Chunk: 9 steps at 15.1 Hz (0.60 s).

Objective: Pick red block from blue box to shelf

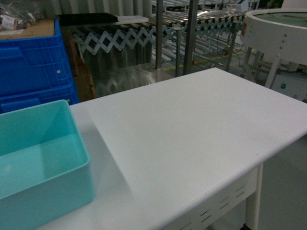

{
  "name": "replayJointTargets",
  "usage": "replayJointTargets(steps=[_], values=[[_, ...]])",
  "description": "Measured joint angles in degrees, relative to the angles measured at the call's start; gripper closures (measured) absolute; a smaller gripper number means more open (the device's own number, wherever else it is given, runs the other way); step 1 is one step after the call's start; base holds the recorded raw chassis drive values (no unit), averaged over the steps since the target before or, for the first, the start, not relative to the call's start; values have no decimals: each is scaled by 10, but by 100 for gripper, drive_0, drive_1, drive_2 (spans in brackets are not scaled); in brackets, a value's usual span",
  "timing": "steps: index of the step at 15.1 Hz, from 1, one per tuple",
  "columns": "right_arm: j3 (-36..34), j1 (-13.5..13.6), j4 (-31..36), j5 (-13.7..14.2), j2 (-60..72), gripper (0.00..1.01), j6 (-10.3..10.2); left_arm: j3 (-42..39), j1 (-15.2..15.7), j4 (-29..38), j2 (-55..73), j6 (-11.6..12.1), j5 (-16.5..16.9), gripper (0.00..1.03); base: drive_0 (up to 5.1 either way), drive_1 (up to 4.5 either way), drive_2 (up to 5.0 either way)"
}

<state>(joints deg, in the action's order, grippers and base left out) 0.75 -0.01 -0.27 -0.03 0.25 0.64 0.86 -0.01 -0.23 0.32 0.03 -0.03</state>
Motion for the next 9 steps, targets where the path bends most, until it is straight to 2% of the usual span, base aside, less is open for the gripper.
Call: replayJointTargets(steps=[9], values=[[0,0,0,0,0,73,0,0,0,0,0,0,0,5,-152,-152,-152]])
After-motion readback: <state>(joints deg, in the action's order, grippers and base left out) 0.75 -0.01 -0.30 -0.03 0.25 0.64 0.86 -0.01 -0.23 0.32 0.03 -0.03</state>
